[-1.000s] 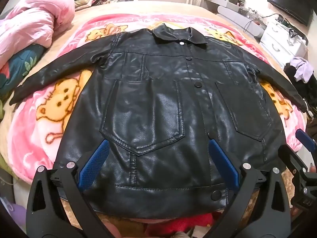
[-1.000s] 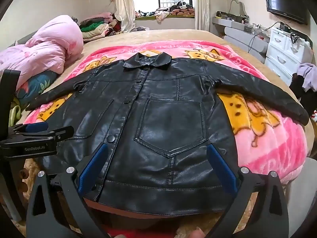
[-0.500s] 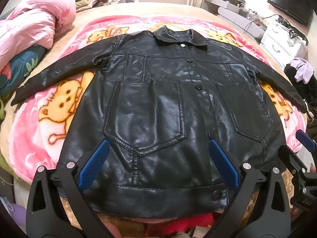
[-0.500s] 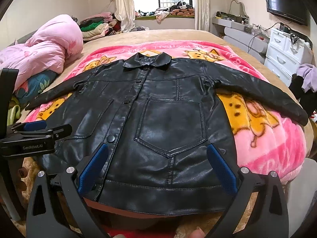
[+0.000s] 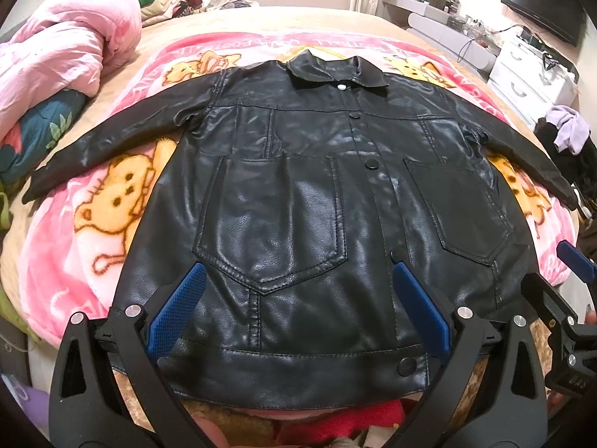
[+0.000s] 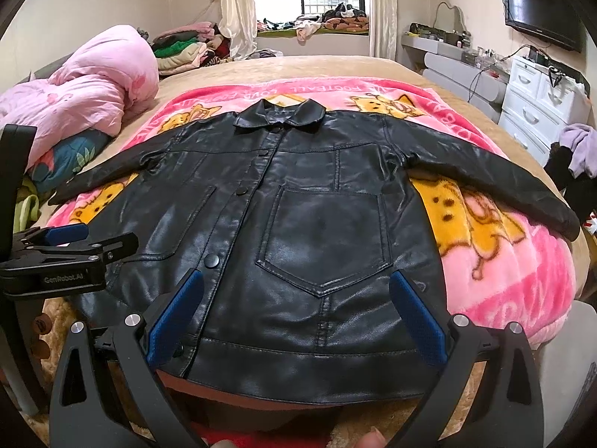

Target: Fold large clothes

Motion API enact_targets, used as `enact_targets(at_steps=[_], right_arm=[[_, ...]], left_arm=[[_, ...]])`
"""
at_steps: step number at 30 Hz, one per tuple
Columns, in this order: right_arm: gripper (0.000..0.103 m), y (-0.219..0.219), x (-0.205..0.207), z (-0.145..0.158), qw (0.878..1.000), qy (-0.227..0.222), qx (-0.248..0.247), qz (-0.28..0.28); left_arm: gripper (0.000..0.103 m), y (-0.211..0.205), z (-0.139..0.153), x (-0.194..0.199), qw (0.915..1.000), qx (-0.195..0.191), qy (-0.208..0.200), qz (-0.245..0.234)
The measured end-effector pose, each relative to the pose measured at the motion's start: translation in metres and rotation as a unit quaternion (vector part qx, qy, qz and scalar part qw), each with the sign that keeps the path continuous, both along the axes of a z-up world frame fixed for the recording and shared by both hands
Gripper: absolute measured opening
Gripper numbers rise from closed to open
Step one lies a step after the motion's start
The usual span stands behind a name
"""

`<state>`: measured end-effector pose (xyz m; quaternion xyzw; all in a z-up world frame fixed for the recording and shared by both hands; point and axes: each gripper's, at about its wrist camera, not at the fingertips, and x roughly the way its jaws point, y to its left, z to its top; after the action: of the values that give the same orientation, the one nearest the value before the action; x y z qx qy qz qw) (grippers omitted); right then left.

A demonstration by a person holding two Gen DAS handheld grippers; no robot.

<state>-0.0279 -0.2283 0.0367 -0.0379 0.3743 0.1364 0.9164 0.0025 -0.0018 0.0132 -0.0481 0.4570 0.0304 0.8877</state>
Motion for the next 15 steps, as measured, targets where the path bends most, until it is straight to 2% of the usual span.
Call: enact_targets(at_steps=[15], right_arm=[[0.099,0.0025,-0.0003,0.0037,1.0,-0.003,-0.003,0.004]], left_arm=[[0.094,-0.0019,0.0032,0.0013,1.0,0.008,-0.004,0.0]])
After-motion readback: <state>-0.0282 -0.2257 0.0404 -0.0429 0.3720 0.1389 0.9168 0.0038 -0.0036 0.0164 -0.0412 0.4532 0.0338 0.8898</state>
